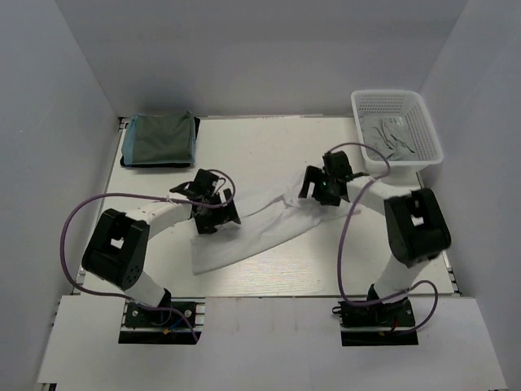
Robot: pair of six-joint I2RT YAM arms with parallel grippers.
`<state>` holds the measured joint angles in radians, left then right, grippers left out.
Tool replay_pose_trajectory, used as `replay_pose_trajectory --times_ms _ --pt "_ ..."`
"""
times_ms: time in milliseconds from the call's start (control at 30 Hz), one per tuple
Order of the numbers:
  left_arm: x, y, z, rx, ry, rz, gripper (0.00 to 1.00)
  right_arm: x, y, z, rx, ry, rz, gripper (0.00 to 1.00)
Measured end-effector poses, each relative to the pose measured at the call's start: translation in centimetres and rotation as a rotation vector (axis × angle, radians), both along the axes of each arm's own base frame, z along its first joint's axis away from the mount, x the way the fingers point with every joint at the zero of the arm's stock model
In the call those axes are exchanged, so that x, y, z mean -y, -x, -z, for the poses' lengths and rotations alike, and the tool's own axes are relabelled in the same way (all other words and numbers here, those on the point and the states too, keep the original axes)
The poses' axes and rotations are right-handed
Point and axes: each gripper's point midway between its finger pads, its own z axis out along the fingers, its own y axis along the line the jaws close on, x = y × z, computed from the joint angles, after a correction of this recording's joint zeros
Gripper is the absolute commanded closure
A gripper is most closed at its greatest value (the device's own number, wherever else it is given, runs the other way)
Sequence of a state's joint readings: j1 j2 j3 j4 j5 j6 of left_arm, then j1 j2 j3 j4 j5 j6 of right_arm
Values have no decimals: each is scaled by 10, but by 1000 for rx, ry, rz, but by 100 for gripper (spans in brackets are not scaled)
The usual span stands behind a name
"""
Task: Fold and stack the t-shirts
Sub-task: Fold the other side of the tshirt into a rectangle, then rotate the tshirt 90 degrees
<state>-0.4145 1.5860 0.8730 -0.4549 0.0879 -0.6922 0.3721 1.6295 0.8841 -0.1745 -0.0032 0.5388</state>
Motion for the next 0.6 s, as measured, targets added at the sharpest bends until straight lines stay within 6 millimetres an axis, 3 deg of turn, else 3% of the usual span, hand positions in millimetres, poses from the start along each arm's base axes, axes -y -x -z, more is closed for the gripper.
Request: replay_pose_trajectory --times_ms 200,267,367,600 --pt "49 77 -2 -205 183 196 0 -67 -118 -8 137 -100 -217 10" --pt "64 102 -4 -321 229 261 0 -89 -144 -11 187 -140 -301 10" --pt "82 125 -5 -448 255 335 0 -110 -162 -13 239 -164 -413 10" --pt "111 156 -6 -592 253 477 0 -124 -169 -13 237 -153 -498 10"
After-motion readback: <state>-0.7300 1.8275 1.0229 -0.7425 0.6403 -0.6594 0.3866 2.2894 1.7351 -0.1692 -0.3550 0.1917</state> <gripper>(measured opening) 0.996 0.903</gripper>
